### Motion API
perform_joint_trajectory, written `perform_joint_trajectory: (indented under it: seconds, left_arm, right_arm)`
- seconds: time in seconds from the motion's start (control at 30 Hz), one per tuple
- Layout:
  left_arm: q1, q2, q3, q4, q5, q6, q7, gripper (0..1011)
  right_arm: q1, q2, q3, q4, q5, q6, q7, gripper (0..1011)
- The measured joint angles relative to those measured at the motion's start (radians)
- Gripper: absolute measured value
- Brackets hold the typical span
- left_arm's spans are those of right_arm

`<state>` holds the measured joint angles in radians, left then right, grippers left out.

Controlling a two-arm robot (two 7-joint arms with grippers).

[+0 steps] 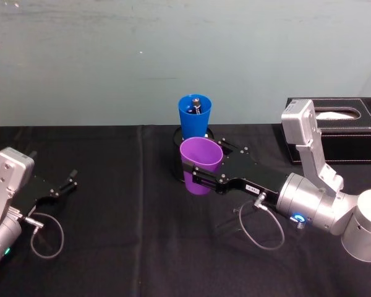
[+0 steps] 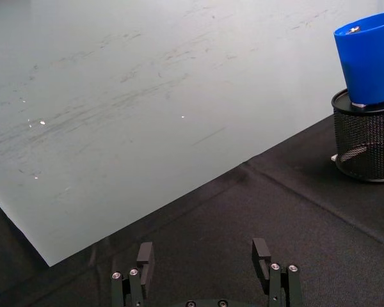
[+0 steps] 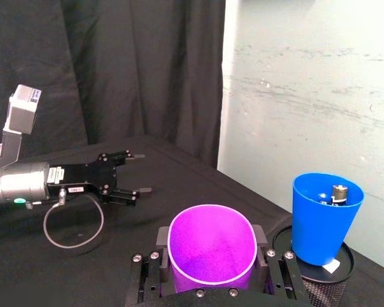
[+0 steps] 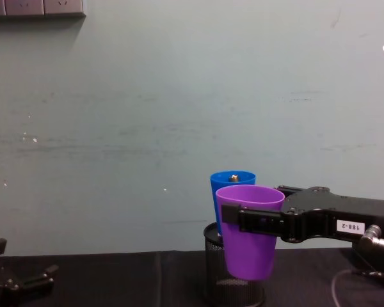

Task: Pick up one cup with a gripper and tap it against the other cup.

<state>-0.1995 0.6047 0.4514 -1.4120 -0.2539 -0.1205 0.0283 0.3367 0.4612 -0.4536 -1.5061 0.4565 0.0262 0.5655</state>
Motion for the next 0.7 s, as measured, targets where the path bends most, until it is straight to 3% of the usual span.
perform_joint_trajectory:
  seconds: [0.7]
  left_arm:
    - [0.0, 0.0, 0.0, 0.0, 0.0, 0.0, 0.0, 1000]
  right_arm:
    - [0.0, 0.0, 0.0, 0.0, 0.0, 0.0, 0.0, 739]
